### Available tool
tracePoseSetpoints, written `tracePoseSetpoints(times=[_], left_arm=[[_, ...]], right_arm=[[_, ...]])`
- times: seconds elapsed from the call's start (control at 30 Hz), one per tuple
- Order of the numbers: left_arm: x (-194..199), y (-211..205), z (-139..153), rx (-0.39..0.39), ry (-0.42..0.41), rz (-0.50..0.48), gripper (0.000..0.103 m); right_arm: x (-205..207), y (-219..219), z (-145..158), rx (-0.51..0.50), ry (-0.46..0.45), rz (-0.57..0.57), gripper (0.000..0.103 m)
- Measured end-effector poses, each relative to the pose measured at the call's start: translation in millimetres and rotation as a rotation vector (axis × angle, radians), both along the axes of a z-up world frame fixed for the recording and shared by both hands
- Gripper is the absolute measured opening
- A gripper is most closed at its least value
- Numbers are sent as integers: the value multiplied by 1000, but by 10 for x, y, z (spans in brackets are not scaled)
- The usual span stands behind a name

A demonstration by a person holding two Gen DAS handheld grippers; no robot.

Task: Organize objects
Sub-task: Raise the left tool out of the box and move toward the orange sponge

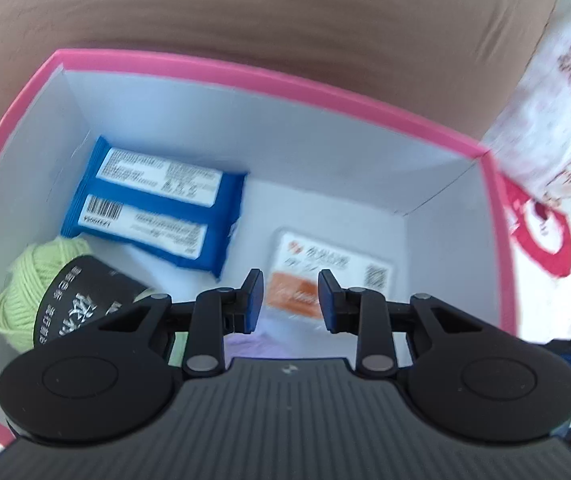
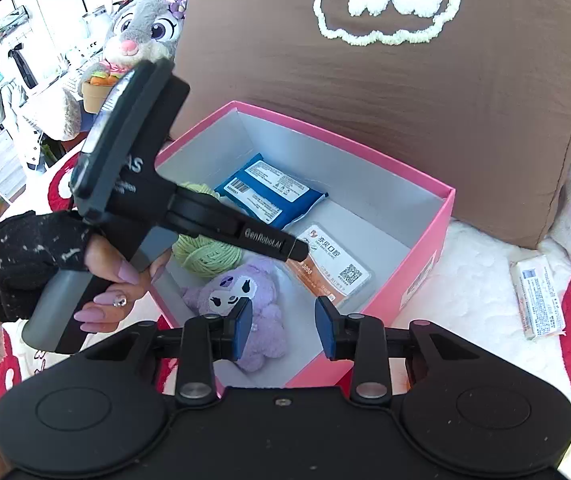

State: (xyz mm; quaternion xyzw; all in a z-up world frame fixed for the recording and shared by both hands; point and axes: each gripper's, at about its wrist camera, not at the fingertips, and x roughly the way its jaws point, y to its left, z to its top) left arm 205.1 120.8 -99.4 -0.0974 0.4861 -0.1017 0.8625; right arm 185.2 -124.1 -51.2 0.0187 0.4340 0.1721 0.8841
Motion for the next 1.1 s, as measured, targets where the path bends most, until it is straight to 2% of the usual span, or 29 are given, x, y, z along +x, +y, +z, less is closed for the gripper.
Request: tracePoseSetpoints(times=[0.1,0.2,0.3,0.4,0.53,0.73,0.87,1.1], left_arm=[[-107,9,168,-36,-32,-6,29],[-230,-41,301,-72,-29,-41,30],[-378,-106,456,-35,-9,-93,33],[-563,-167,612,-8,-4,-115,41],[-895,-272,913,31,-45,-145,49],[-1230,-470,1231,25,-96,-196,60],[-1383,-599,1374,18,-120,-222,65],[-1590,-866,1468,40,-116,-246,71]], right_arm=[[-59,-23,38,-19,-12,-8,40],[-147,-62,114,-44,-21,-11,40],[-253,-94,220,-81,-37,-10,40],[-398,-138,338,-110,-51,-6,40],[-640,-188,504,-170,-76,6,42],[-1006,-316,694,-212,-114,9,48],[-1207,-390,751,-226,-136,16,56],[-1463,-523,768,-234,-152,26,61]])
